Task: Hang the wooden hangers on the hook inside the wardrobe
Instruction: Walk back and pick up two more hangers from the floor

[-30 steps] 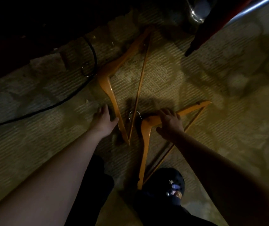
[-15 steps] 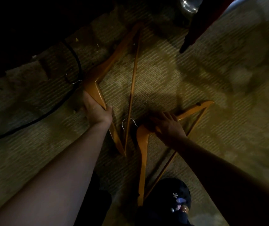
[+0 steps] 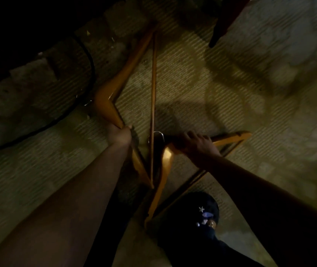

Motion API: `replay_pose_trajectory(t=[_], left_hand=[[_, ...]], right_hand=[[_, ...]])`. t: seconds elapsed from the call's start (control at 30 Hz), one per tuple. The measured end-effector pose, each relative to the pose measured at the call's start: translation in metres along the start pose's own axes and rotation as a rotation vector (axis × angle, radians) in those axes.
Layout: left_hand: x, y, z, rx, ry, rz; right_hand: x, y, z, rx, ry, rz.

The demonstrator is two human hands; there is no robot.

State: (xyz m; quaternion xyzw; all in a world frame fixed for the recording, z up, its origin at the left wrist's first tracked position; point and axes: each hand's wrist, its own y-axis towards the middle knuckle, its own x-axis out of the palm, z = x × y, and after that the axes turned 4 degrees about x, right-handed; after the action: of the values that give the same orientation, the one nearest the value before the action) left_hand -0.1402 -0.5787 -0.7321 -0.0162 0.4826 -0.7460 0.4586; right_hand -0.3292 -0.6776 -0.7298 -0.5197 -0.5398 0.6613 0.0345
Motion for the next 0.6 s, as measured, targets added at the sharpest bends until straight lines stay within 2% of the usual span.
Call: replay_pose_trajectory(t=[0.1, 0.23, 0.37, 0.6], left_hand=[[-0.018, -0.020, -0.010, -0.133, -0.208, -0.137], [-0.053, -0.049, -0.011, -0.314, -0.336, -0.265], [-0.091, -0.085, -0.013, -0.259, -0.357, -0.199], [-0.158, -0.162, 0.014, -0.141, -0.259, -0.057]], right_hand=[[-0.010, -0.025, 0.008, 0.039, 0.068, -0.130], [-0.021, -0.058, 0.018, 0.071, 0.054, -0.165], [-0.034, -0.091, 0.014, 0.135, 0.033, -0.237], [-0.080, -0.152, -0.024, 0.196, 0.172, -0.112]])
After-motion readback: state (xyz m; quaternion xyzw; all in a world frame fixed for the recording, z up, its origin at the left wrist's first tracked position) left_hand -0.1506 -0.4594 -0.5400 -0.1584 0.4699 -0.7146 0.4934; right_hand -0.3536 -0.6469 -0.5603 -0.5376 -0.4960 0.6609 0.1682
